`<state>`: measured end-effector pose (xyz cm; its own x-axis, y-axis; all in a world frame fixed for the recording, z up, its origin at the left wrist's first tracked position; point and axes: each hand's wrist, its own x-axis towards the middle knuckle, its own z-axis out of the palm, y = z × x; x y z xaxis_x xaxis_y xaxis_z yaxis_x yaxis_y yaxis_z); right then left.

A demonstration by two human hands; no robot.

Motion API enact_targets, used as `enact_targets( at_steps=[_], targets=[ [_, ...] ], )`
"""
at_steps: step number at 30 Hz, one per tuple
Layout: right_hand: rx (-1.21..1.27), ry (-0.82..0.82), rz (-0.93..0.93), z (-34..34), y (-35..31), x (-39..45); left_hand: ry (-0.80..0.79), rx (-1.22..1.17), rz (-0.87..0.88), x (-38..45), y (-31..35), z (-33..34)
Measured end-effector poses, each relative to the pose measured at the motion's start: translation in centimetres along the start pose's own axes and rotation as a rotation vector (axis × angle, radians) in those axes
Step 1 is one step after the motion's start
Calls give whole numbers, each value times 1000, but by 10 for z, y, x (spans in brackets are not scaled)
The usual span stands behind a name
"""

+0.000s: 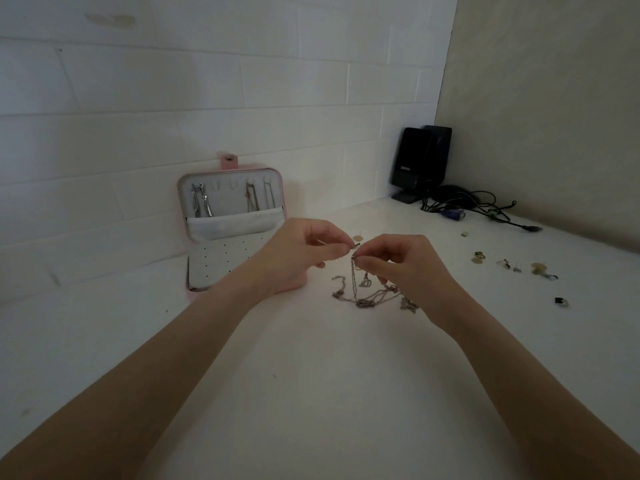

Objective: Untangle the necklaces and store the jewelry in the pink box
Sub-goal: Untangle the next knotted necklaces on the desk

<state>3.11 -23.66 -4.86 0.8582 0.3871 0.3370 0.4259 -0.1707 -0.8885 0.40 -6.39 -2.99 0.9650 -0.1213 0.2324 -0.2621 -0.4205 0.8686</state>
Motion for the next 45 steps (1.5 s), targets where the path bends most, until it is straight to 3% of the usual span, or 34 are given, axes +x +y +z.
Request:
enact_targets(
  at_steps=[4,11,22,31,37,45],
  targets=[
    [36,17,30,1,2,1,18,117,153,1,-1,4],
    [59,24,60,0,6,1,70,246,199,5,-6,6],
    [261,-77,181,-6,9,0,97,432,420,0,-2,7],
    [338,-324,342,-14,12,-3,-166,193,113,-4,0,10],
    [278,-83,157,-13,6,2,-89,58,-99,-3,-5,10],
    [-215,-99,-65,-2,6,5,-100,175,-162,-1,-7,19]
  ],
)
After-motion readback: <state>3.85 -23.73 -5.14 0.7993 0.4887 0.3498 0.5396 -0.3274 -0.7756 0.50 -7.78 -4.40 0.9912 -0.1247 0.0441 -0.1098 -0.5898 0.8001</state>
